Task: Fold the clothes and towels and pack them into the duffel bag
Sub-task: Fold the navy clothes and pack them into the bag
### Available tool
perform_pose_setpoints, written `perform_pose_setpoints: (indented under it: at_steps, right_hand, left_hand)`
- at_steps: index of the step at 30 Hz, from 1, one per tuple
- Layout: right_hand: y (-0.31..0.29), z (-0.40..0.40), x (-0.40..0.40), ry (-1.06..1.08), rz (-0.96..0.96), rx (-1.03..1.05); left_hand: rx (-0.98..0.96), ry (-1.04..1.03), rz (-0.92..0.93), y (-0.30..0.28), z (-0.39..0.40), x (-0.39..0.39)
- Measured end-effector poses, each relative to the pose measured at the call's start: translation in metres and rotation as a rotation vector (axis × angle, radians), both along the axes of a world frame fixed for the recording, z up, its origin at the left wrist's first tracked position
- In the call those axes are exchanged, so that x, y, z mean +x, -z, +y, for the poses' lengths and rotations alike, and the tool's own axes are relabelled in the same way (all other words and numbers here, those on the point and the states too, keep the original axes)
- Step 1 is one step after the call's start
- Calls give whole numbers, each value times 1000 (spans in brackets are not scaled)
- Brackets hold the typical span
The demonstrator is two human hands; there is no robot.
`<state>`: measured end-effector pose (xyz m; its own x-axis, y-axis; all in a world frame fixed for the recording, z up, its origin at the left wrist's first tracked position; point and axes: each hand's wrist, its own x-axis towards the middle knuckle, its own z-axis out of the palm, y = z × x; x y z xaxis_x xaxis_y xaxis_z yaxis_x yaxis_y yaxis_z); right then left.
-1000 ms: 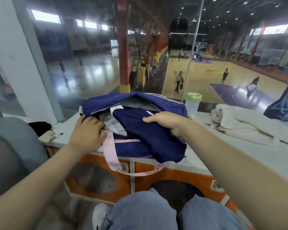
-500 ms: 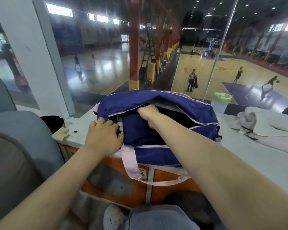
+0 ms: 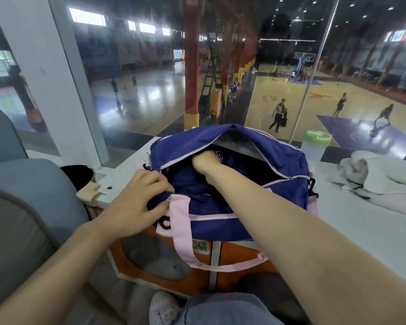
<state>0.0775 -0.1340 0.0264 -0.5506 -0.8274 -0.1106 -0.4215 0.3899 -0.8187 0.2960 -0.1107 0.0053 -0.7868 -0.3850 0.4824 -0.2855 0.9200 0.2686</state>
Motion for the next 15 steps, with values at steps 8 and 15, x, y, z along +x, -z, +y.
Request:
perform_pose_setpoints:
  at_steps: [8,15]
  right_hand:
    - [-11,71,1,-377,759,-48]
    - [8,69,2,-681,1092,318]
  left_hand:
    - [124,-49,30,-20,-3,3]
    - [44,-46,-60,-23,5,2]
